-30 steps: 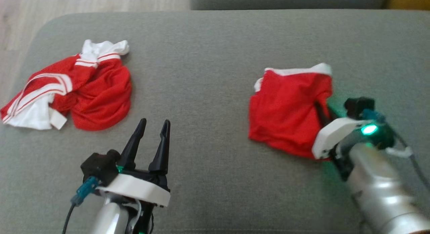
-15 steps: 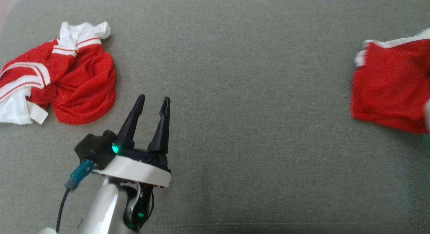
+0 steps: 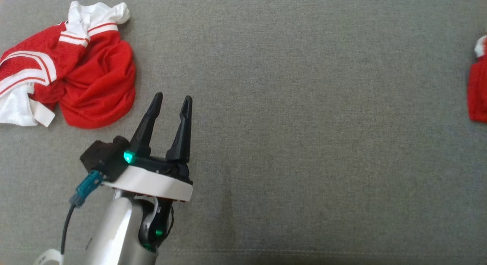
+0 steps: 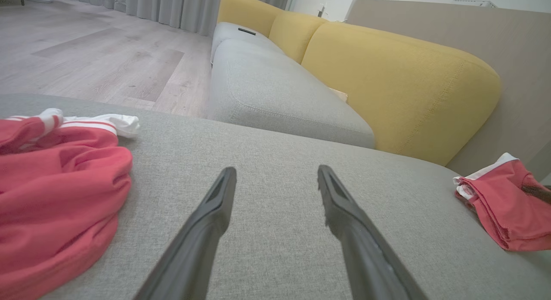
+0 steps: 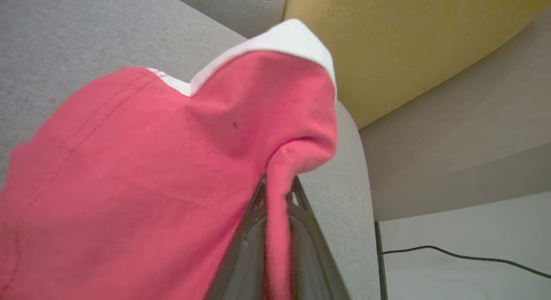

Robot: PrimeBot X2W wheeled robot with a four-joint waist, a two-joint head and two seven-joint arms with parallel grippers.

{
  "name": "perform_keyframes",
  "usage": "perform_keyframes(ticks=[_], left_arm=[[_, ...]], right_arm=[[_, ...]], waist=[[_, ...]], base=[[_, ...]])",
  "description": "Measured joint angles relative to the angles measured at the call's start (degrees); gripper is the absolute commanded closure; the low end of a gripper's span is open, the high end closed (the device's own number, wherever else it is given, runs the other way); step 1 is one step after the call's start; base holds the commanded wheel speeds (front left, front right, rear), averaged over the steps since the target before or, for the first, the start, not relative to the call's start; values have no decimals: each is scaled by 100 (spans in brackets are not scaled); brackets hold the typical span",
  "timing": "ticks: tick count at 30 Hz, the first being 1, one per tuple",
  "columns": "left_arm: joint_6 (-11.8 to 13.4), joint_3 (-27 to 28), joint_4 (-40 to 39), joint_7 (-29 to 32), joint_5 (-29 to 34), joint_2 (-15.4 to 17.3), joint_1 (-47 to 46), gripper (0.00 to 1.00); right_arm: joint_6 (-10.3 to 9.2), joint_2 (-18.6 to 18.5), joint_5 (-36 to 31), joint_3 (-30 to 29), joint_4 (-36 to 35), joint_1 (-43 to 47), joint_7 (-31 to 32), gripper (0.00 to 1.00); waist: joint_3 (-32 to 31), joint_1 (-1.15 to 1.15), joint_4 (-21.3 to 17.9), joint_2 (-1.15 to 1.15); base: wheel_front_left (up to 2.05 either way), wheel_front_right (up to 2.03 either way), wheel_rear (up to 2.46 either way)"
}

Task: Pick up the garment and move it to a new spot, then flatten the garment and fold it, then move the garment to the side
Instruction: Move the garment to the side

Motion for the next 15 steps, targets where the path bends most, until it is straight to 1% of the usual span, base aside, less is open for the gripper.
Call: perform_keyframes(ticks=[1,2,6,10,12,15], left_arm=[[0,1,0,0,0,0,-8,0],[0,3,2,0,0,0,-19,0],[-11,45,21,0,0,-1,-71,0],[-25,145,63,0,0,-2,-59,0],[-25,196,64,0,0,-2,-40,0],[-25,304,63,0,8,-3,85,0]], right_arm=[[0,0,-35,-71,35,-16,0,66],[0,3,-83,-130,68,-26,0,0],[0,192,-293,-391,174,-46,49,0],[0,475,-590,-834,116,-59,-203,0],[0,730,-626,-1077,-33,-55,-393,0],[0,1324,-581,-1400,-396,-5,-656,0]], waist=[[1,0,-5,0],[-3,0,-10,0],[-93,0,-52,0],[-288,0,-108,0],[-426,-1,-144,0],[-657,-1,-215,0]], base=[[0,0,0],[0,0,0],[0,0,0],[0,0,0],[0,0,0],[0,0,0]])
